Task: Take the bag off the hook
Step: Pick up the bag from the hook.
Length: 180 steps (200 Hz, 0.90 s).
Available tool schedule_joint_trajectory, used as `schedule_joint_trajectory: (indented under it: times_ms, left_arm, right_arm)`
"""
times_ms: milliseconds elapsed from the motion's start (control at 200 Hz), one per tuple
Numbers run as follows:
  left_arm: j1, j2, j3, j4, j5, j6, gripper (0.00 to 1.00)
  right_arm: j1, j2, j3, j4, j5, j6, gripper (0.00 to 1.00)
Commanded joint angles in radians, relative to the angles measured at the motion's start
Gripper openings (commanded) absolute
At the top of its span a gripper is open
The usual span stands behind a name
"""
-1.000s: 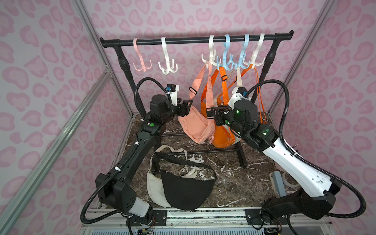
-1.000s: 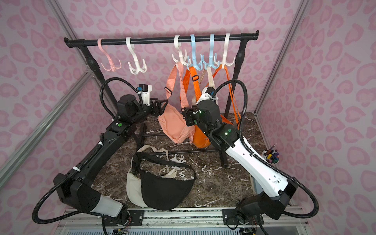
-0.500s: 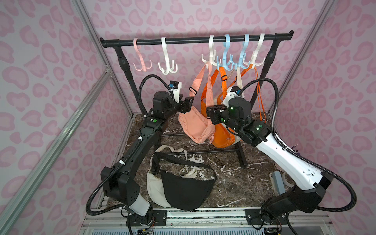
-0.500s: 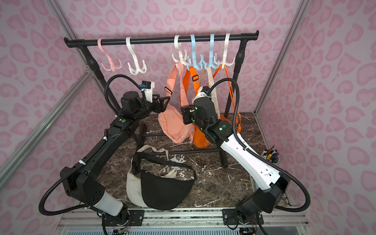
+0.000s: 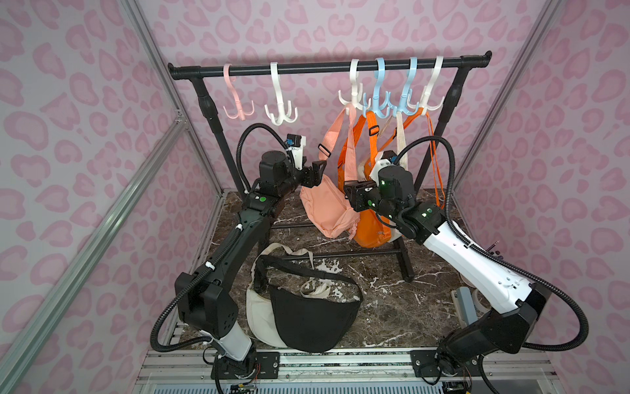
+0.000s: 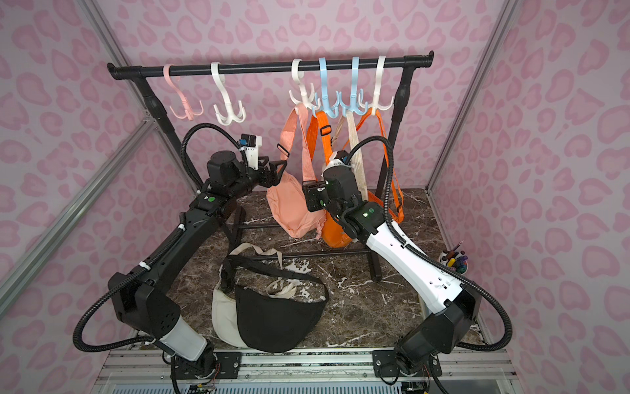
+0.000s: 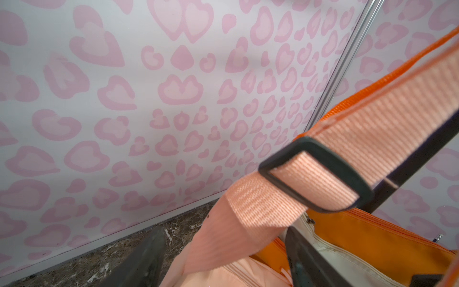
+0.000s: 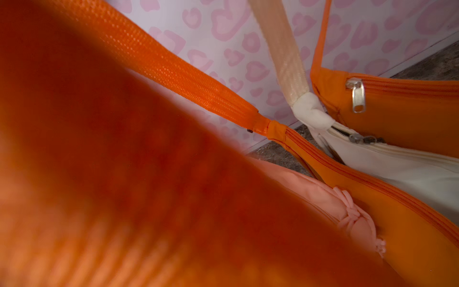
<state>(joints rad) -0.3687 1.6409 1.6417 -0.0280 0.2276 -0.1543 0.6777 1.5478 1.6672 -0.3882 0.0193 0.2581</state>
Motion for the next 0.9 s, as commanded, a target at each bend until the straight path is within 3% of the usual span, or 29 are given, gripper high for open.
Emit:
schedule_joint_trajectory:
  times_ms: [0,540,710,895]
  left_arm:
    - [-0.003,-0.001,-0.005,0.054,0.012,0.015,0.78]
    - [-0.003,0.030,0.011,0.076,-0.019,0.030,0.75]
    - [-0.003,0.035,0.005,0.108,-0.024,0.029,0.60]
    - [-0.003,0.040,0.004,0.123,-0.031,0.027,0.52]
  right_arm:
    - [-0.003,0.000,-0.023,0.065,-0.031,0.004,0.45]
    - [-0.014,0.011,-0.062,0.128,-0.093,-0.009,0.33]
    - [-0.023,-0.010,-0.105,0.169,-0.094,-0.012,0.24]
    - [-0.040,-0.026,-0.124,0.191,-0.102,-0.008,0.13]
